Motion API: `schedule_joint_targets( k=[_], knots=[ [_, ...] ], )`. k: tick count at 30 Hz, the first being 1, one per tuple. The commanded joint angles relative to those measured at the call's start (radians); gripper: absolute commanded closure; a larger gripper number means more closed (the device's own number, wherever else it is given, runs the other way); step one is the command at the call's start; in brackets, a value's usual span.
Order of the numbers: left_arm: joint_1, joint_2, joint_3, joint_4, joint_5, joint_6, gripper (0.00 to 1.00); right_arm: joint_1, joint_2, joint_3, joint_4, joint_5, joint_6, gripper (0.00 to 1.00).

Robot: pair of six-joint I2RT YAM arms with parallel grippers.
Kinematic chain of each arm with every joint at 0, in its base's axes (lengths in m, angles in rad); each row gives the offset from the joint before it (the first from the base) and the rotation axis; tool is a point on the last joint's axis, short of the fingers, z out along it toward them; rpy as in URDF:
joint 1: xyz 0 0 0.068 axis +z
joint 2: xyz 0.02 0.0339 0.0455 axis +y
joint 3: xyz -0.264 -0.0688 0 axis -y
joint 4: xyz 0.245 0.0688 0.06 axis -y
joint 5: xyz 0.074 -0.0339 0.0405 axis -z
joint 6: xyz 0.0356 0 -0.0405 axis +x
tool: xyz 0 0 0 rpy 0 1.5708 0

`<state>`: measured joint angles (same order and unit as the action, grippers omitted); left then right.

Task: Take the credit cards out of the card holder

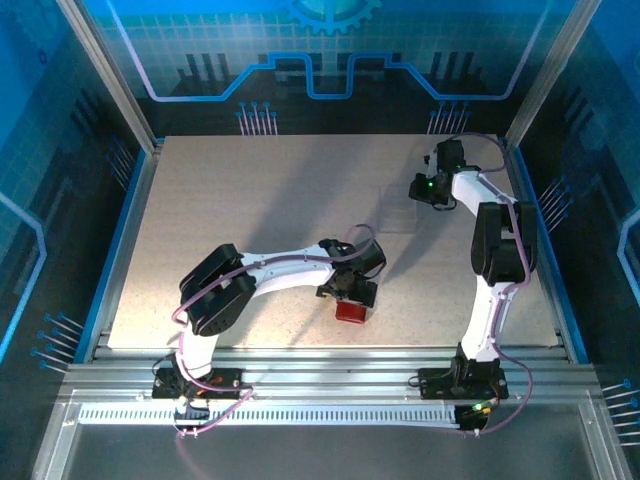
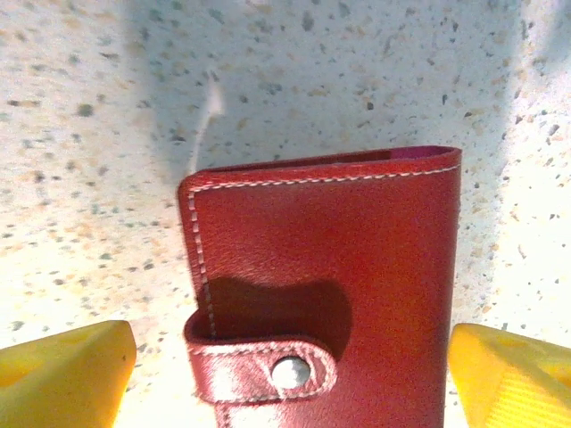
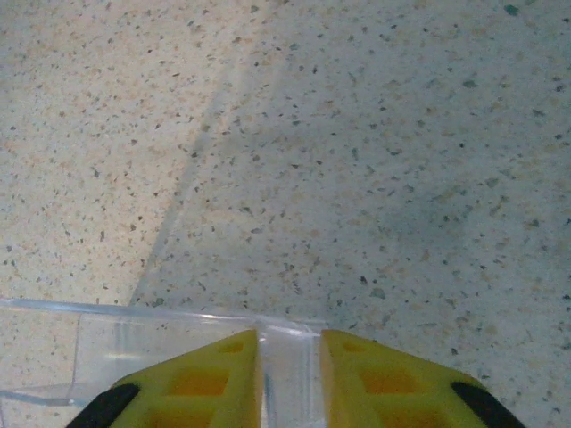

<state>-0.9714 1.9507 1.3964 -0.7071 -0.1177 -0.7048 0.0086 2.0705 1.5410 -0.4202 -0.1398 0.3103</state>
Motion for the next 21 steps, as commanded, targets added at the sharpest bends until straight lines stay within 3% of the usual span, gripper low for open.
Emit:
schedule_joint_targets(
  k=[1,8,21],
  knots=[
    [0.017,-0.098,0.008,-0.058,-0.058,-0.019,0.08,0.031,0.01,0.018,-0.027,0.01,0.004,0.84],
    [0.084,-0.268,-0.138,-0.025,-0.09,-0.053,0.07,0.097,-0.038,-0.009,-0.019,0.07,0.057,0.9],
    [0.283,-0.567,-0.529,0.062,-0.057,-0.099,0.06,0.333,-0.023,0.007,0.015,0.294,0.239,0.94]
  ],
)
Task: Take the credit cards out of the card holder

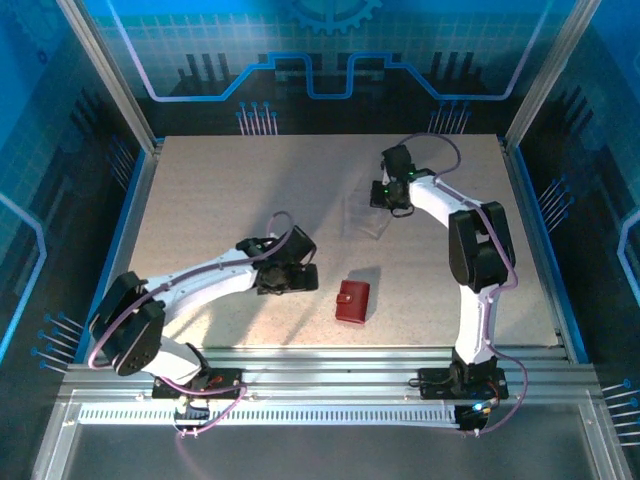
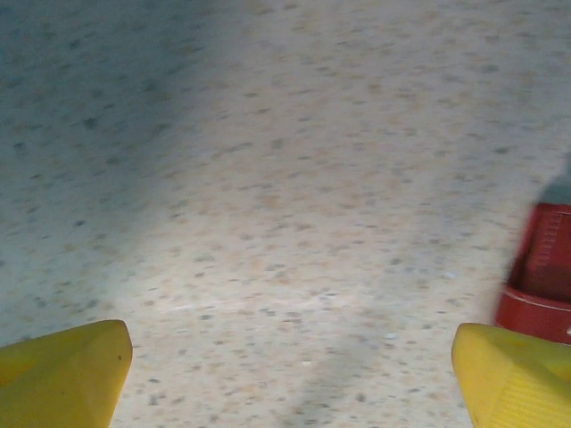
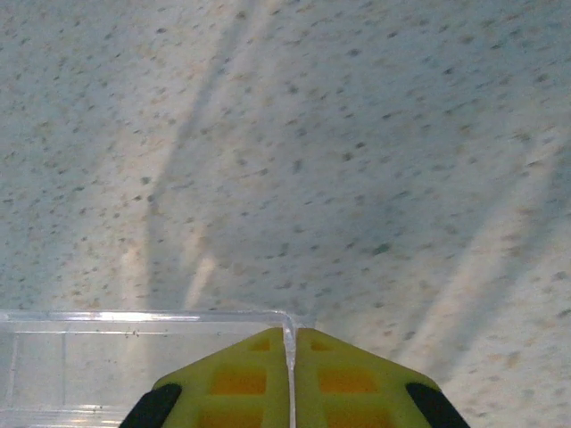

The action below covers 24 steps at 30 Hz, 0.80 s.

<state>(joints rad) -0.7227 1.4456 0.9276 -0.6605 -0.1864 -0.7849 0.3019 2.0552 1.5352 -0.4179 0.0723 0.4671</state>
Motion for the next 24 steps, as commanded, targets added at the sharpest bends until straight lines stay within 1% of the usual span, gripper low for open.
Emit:
schedule_joint_targets(
  k=[1,5,12,20,24],
  knots=[
    [0.047,-0.078,-0.083,0.022,0.018,-0.018,0.06,0.055,-0.002,0.019,0.015,0.107,0.089,0.95],
    [0.077,-0.121,-0.152,0.031,0.036,-0.019,0.06,0.114,0.015,0.056,0.01,0.213,0.099,0.95],
    [0.085,-0.126,-0.186,0.062,0.065,-0.024,0.06,0.155,0.052,0.121,-0.038,0.301,0.114,0.92],
    [0.092,-0.107,-0.166,0.064,0.075,0.006,0.05,0.162,0.082,0.126,-0.045,0.282,0.14,0.92],
    [0.1,-0.107,-0.167,0.07,0.08,0.01,0.05,0.163,0.089,0.123,-0.032,0.243,0.137,0.91]
  ],
)
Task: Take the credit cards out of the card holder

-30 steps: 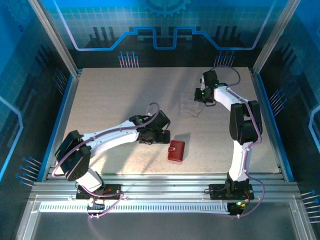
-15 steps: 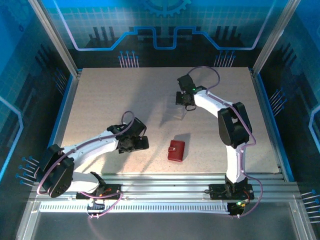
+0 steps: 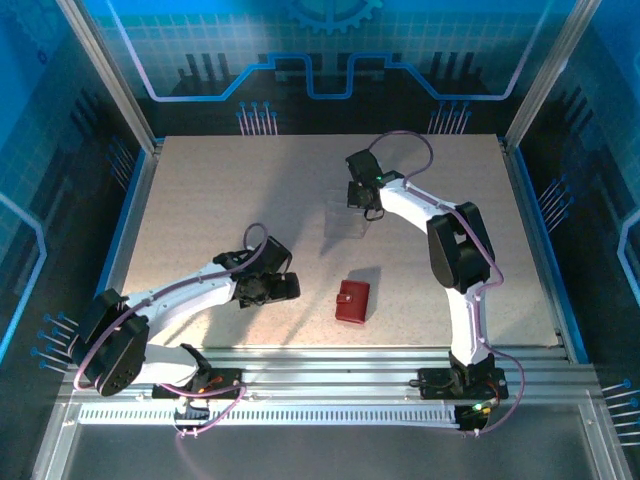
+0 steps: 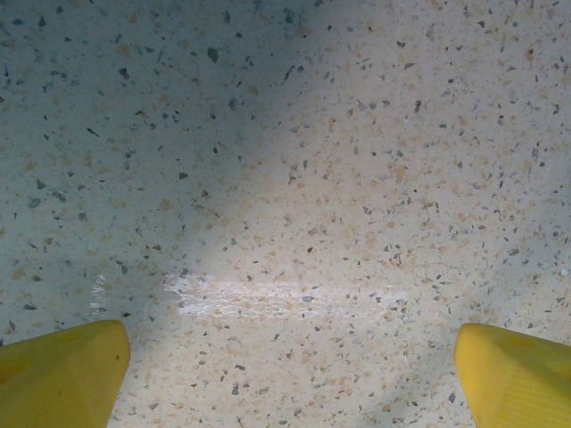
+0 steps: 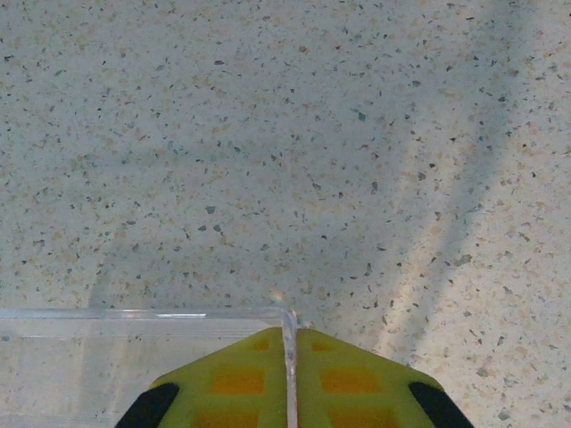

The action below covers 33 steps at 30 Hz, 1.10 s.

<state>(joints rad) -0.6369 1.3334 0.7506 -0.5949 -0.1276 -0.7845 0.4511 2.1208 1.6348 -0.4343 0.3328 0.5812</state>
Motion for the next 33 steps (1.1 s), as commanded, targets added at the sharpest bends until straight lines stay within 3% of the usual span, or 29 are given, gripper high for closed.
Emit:
schedule_joint_targets(
  k=[1,14,19,33],
  knots=[
    [0.015,0.005,0.012,0.006,0.023,0.011,0.05,0.014,0.025,0.023,-0.014,-0.029,0.024,0.91],
    [0.028,0.022,0.025,0.023,0.032,0.021,0.05,0.04,-0.037,-0.017,-0.065,-0.062,0.034,0.92],
    [0.029,0.026,0.028,0.027,0.036,0.02,0.05,0.052,-0.048,-0.042,-0.06,-0.038,0.035,0.88],
    [0.029,0.029,0.074,0.1,0.148,0.046,0.11,0.047,-0.206,-0.08,-0.107,-0.119,-0.039,0.55]
  ],
)
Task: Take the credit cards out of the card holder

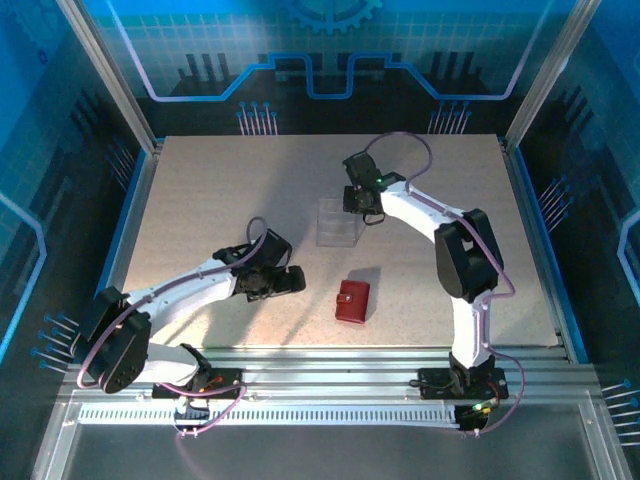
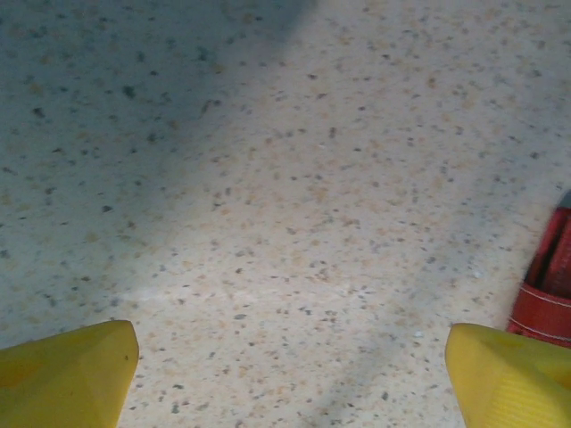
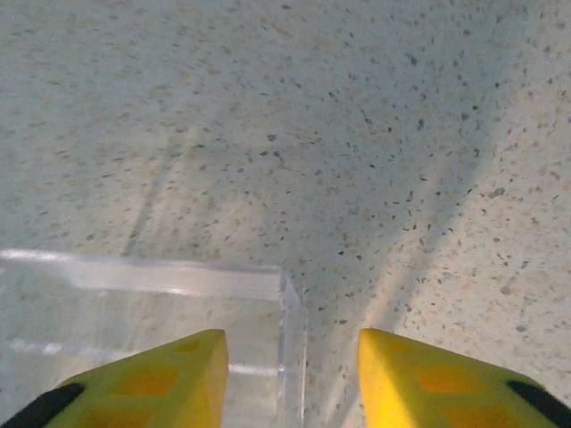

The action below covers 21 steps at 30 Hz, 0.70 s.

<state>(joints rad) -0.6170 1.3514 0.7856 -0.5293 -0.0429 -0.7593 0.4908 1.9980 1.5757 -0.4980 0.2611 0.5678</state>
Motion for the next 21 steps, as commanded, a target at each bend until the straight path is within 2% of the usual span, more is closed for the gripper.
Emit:
schedule_joint_targets(
  k=[1,5,10,16,21],
  knots=[
    [0.009,0.022,0.046,0.045,0.087,0.025,0.12,0.004,-0.106,-0.04,-0.054,-0.081,-0.03,0.54],
    [0.004,0.057,0.072,0.082,0.174,0.034,0.17,-0.003,-0.207,-0.153,-0.071,-0.216,-0.027,0.53],
    [-0.003,0.096,0.084,0.157,0.283,0.01,0.21,0.002,-0.361,-0.381,-0.052,-0.398,0.001,0.53],
    [-0.005,0.103,0.075,0.193,0.296,-0.029,0.27,0.063,-0.488,-0.607,0.001,-0.468,0.055,0.53],
    [-0.018,0.11,0.064,0.22,0.316,-0.057,0.34,0.103,-0.513,-0.739,0.084,-0.51,0.103,0.55]
  ],
)
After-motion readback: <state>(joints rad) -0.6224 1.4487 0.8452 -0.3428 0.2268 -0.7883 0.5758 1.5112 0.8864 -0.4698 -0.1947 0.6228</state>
